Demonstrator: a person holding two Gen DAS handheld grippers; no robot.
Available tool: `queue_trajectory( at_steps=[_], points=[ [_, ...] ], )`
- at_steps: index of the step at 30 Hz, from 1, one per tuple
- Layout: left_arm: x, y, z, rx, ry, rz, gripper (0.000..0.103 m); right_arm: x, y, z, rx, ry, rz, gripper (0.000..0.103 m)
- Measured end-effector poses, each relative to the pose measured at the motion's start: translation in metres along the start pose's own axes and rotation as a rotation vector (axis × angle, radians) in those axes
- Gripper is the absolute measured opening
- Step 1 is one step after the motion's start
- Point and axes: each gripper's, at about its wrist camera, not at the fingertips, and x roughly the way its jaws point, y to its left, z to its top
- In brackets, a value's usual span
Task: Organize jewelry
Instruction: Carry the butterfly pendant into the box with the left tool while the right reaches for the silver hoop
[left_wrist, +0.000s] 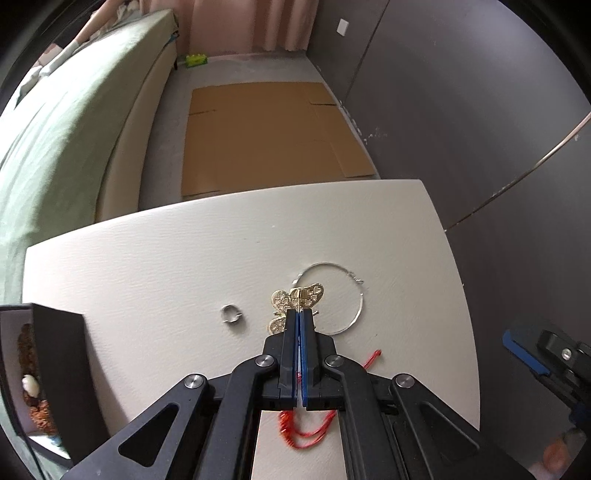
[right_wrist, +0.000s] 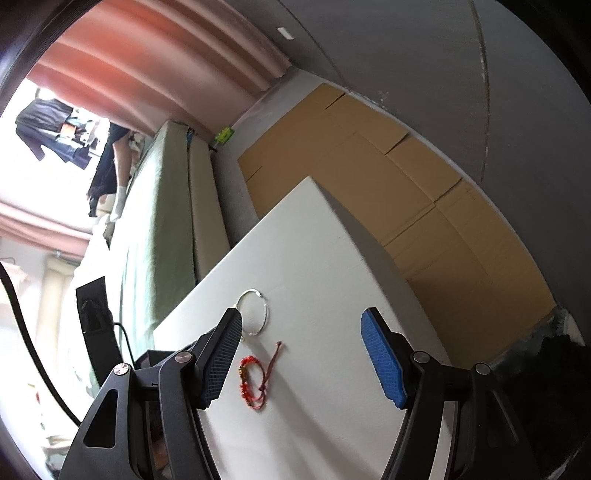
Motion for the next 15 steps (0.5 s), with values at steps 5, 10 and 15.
queue_trajectory(
  at_steps=[5,10,15],
  points=[
    [-0.026,0.015,0.0,-0.007,-0.052,-0.019,0.0,0.009,0.011,-0.002,-0.041,0.014,0.017,0.062],
    [-0.058,0.038,-0.004,-0.041,-0.114,-0.036,0.0,0.019,0.024,-0.003,-0.101,0.02,0.019,0.05],
    [-0.081,0.07,-0.013,-0.087,-0.189,-0.039,0.0,0.031,0.033,-0.002,-0.146,0.014,0.014,0.034]
  ],
)
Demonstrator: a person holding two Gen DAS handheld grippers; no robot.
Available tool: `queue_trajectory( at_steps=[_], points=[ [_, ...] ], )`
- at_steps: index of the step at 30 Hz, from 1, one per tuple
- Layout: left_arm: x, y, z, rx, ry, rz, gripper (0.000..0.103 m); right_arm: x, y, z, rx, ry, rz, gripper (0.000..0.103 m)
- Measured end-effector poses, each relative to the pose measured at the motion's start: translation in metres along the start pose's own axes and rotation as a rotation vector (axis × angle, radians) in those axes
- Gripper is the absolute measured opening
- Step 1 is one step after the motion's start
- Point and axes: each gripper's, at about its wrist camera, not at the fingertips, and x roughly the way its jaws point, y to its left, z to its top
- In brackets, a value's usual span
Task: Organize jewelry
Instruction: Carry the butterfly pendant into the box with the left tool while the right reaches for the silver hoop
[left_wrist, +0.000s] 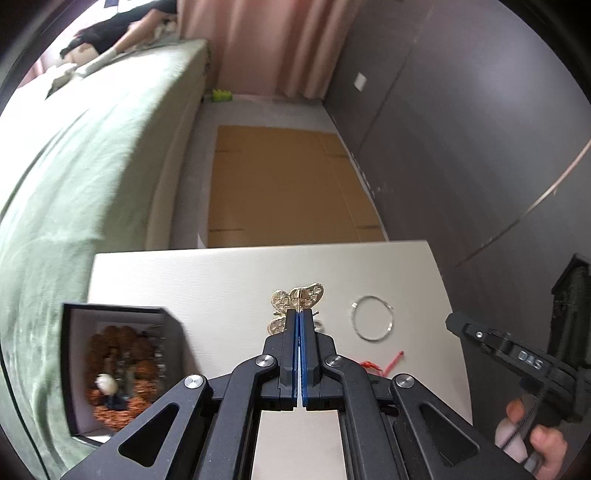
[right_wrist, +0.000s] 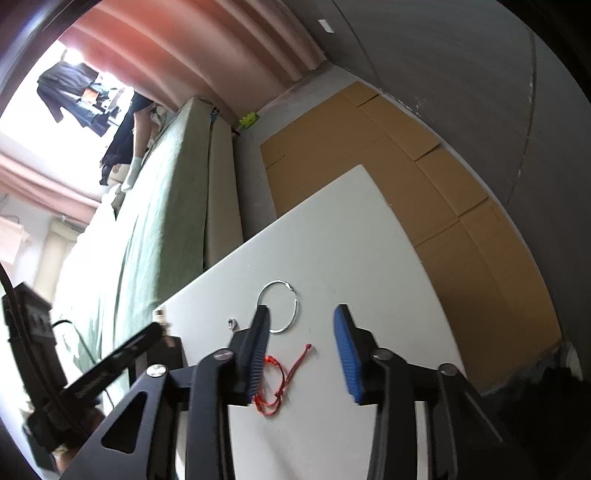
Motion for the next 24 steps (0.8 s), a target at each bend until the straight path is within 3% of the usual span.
queue_trajectory(
  at_steps=[9,11,24],
  points=[
    [-0.016,0.043,-0.012,-0.073,-0.052,-0.051,0.0,0.029,0.026,0.001,-0.143,-0.016,-0.078,0.03],
    [-0.019,0.053,-0.015,-0.096,-0.064,-0.07,0.0,0.038,0.035,0.001,-0.187,-0.012,-0.104,0.025],
    [-0.056,0.113,-0.027,-0.187,-0.147,-0.096,0.0,0.076,0.074,-0.014,-0.435,-0.024,-0.35,0.02]
  ],
)
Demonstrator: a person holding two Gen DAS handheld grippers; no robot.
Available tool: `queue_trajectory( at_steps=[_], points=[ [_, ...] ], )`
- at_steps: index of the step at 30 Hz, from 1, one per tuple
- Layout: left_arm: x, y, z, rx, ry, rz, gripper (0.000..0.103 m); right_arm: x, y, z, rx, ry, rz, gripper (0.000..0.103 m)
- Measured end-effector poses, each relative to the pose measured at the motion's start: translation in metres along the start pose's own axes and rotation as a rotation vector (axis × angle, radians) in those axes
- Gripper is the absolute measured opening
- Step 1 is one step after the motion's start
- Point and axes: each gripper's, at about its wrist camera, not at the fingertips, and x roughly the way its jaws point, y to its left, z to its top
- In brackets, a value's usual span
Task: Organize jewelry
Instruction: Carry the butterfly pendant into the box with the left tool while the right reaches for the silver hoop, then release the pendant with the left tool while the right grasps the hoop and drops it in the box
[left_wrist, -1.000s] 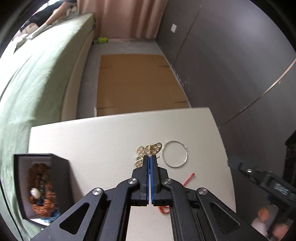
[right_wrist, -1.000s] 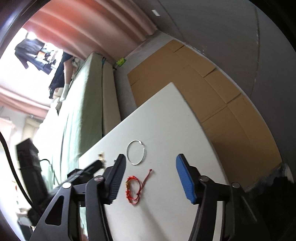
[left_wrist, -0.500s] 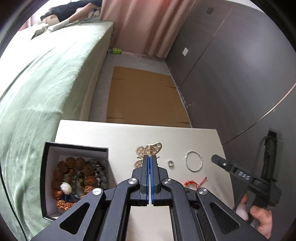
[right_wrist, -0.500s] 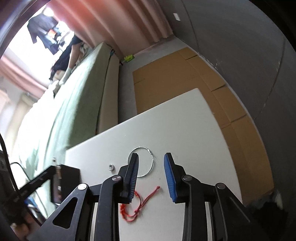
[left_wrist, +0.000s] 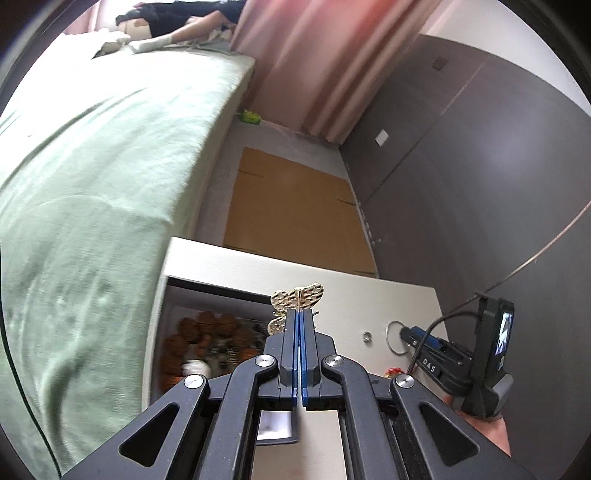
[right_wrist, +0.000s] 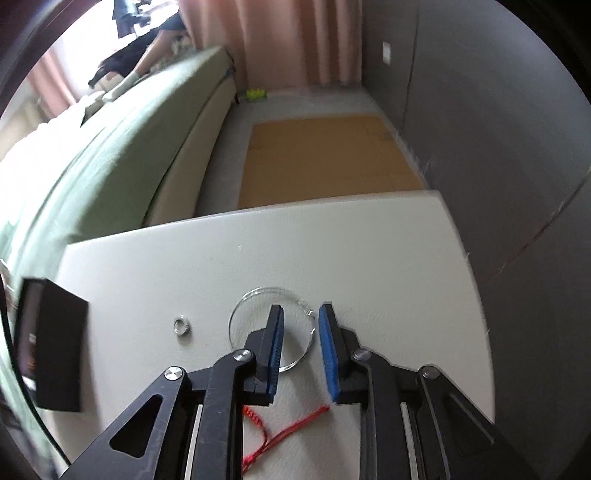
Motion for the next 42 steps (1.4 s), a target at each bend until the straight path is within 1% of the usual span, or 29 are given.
queue_trajectory(
  at_steps=[1,2,3,4,5,9,10,15,16,18,19,21,22,24,25,26,28,32,34,36,37,38,42],
  points=[
    [-0.004,0.007,-0.001,-0.007,-0.003,0.005,0.0,0.0,0.004,-0.001,-0.025,0.001,-0.018,0.017],
    [-0.007,0.011,-0.001,-0.013,-0.005,0.009,0.0,0.0,0.008,-0.002,-0.047,0.001,-0.025,0.01],
    [-0.01,0.016,-0.002,-0.021,-0.005,0.016,0.0,-0.001,0.01,-0.001,-0.057,-0.006,-0.025,0.006],
    [-0.012,0.02,-0.002,-0.024,-0.006,0.023,0.0,-0.002,0.011,-0.001,-0.06,-0.005,-0.019,0.005],
    [-0.015,0.024,-0.003,-0.027,-0.007,0.03,0.0,-0.003,0.01,-0.002,-0.057,-0.002,-0.013,0.005],
    [-0.02,0.029,-0.006,-0.032,-0.008,0.047,0.0,-0.01,0.0,-0.001,0.003,0.014,0.083,0.003],
    [-0.021,0.031,-0.008,-0.034,-0.007,0.047,0.0,-0.012,0.0,-0.001,0.006,0.01,0.094,0.001],
    [-0.023,0.041,-0.018,-0.051,0.01,0.044,0.0,-0.035,0.004,0.0,0.035,-0.032,0.196,0.001],
    [-0.023,0.041,-0.018,-0.052,0.012,0.045,0.0,-0.036,0.005,0.0,0.036,-0.038,0.204,0.001],
    [-0.023,0.043,-0.019,-0.054,0.012,0.043,0.0,-0.039,0.007,0.0,0.027,-0.049,0.19,0.001],
    [-0.023,0.044,-0.019,-0.052,0.011,0.043,0.0,-0.036,0.008,0.002,0.031,-0.046,0.168,0.001],
    [-0.023,0.045,-0.019,-0.051,0.013,0.042,0.0,-0.029,0.002,0.002,0.062,-0.016,0.163,0.002],
    [-0.023,0.046,-0.018,-0.054,0.015,0.039,0.0,-0.025,-0.001,0.001,0.074,0.002,0.16,0.002],
    [-0.023,0.046,-0.018,-0.06,0.016,0.037,0.0,-0.017,-0.006,0.0,0.071,0.027,0.115,0.013],
    [-0.023,0.046,-0.018,-0.063,0.017,0.038,0.0,-0.015,-0.007,0.0,0.07,0.026,0.095,0.029],
    [-0.023,0.047,-0.017,-0.065,0.018,0.038,0.0,-0.015,-0.006,-0.001,0.07,0.016,0.082,0.04],
    [-0.021,0.048,-0.017,-0.069,0.022,0.039,0.0,-0.014,-0.006,-0.002,0.054,-0.002,0.064,0.04],
    [-0.02,0.05,-0.016,-0.071,0.025,0.042,0.0,-0.006,0.006,-0.004,-0.005,-0.002,0.054,0.04],
    [-0.019,0.05,-0.017,-0.067,0.032,0.044,0.0,-0.005,0.016,-0.004,-0.048,-0.027,0.028,0.037],
    [-0.018,0.05,-0.018,-0.062,0.04,0.05,0.0,-0.005,0.029,-0.008,-0.116,-0.043,-0.019,0.03],
    [-0.018,0.051,-0.018,-0.062,0.044,0.054,0.0,-0.006,0.032,-0.01,-0.134,-0.045,-0.012,0.015],
    [-0.017,0.051,-0.018,-0.061,0.05,0.058,0.0,-0.008,0.034,-0.011,-0.143,-0.035,0.011,0.007],
    [-0.016,0.052,-0.021,-0.044,0.082,0.078,0.0,-0.012,0.035,-0.013,-0.153,-0.005,0.033,0.003]
  ],
)
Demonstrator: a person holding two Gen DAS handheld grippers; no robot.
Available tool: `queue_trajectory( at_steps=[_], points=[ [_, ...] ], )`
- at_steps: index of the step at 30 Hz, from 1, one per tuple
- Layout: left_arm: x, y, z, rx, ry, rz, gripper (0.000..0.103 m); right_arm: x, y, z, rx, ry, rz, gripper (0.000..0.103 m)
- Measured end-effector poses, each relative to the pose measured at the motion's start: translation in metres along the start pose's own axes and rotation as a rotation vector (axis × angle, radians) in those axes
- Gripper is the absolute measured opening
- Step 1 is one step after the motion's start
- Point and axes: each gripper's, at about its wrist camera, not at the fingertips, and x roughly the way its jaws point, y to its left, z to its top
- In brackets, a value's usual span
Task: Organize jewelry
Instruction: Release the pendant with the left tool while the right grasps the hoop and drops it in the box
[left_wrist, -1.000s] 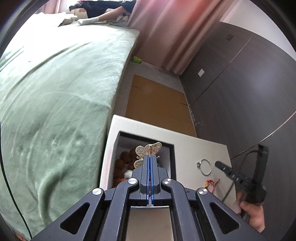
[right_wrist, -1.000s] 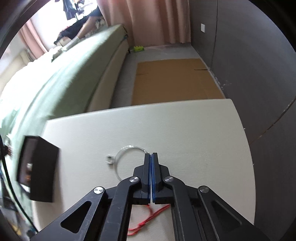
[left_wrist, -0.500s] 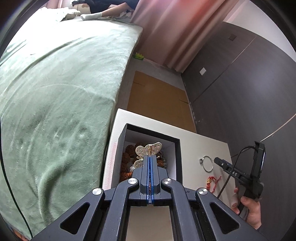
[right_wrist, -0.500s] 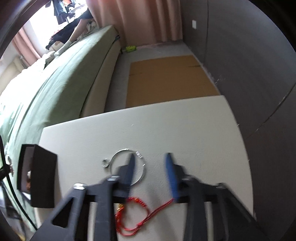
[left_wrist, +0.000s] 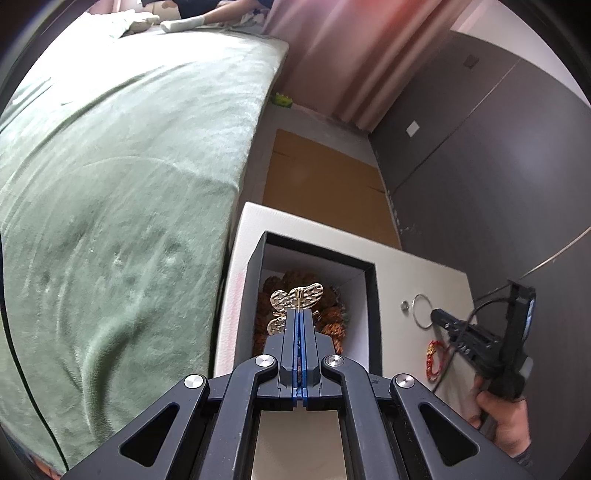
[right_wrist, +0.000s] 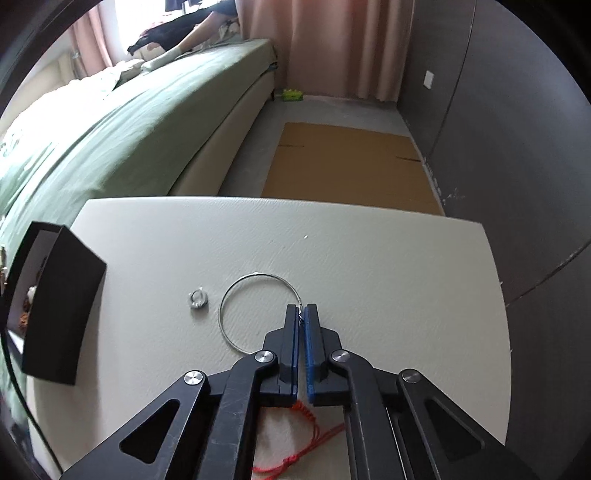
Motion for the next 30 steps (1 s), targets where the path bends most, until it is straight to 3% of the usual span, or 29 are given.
queue_trajectory(
  at_steps=[3,12,19,22,23,24,30],
  points=[
    [0.001,-0.001,-0.003,0.02,0.025,0.009,0.0,-0.006,-0.007,0.002,0.054,0.016,0.053,0.002],
    [0.014,-0.001,-0.008,0.01,0.123,0.011,0.0,-0.05,0.005,0.009,0.108,-0.089,0.21,0.002],
    [-0.005,0.01,0.0,-0.048,0.069,-0.026,0.003,-0.066,0.025,0.01,0.11,-0.141,0.328,0.002],
    [-0.014,0.017,0.003,-0.079,0.042,-0.032,0.029,-0.074,0.044,0.009,0.09,-0.158,0.381,0.002],
    [-0.017,0.019,0.003,-0.089,0.026,-0.035,0.045,-0.075,0.051,0.009,0.083,-0.162,0.395,0.002],
    [-0.021,0.02,0.004,-0.093,0.011,-0.037,0.055,-0.075,0.058,0.009,0.075,-0.164,0.414,0.002],
    [-0.031,0.028,0.012,-0.111,-0.032,-0.04,0.057,-0.066,0.093,0.011,0.047,-0.154,0.466,0.002]
  ],
)
